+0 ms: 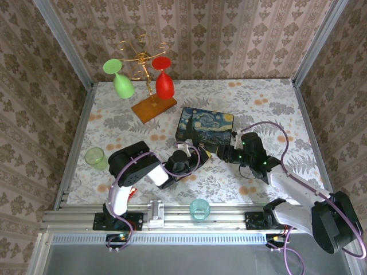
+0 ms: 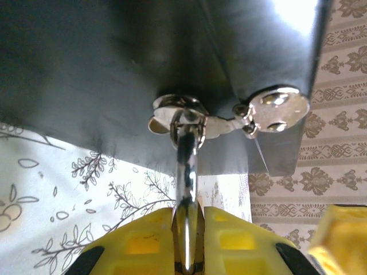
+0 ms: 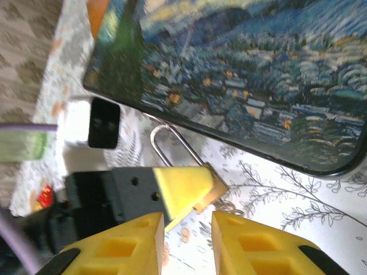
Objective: Unlock a padlock with a key
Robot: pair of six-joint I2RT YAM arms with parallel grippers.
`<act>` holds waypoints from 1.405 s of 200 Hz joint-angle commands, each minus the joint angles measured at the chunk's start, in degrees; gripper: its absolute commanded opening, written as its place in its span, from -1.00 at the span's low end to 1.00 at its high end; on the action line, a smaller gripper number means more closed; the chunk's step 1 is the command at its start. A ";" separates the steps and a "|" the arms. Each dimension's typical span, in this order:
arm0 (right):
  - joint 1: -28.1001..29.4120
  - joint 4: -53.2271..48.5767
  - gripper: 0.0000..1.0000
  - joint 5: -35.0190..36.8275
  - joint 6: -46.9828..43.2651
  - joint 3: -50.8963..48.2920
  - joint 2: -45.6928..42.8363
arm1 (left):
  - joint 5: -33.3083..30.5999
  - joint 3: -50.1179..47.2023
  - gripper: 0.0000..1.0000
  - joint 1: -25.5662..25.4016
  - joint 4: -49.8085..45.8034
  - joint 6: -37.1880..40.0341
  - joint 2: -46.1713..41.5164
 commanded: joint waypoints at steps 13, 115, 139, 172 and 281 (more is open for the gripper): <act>1.17 4.27 -0.68 -4.71 -3.61 -1.92 7.33 | 2.48 -0.50 -1.00 0.76 1.58 -0.41 -2.66; 6.30 12.75 -0.92 3.91 -1.98 -0.89 15.93 | 2.85 0.15 -1.00 -0.07 1.67 -1.14 -3.31; 6.32 14.23 -0.93 4.42 -2.50 0.09 15.93 | 3.12 0.34 -1.00 -0.85 1.48 -1.07 -3.43; 6.09 12.05 -0.91 1.89 -2.84 0.83 17.09 | 2.34 0.75 -1.00 -1.31 1.73 -1.28 -3.31; -2.36 19.39 -0.29 -15.62 0.39 -5.65 13.41 | 3.41 -0.42 -1.00 0.95 1.57 -0.79 -5.33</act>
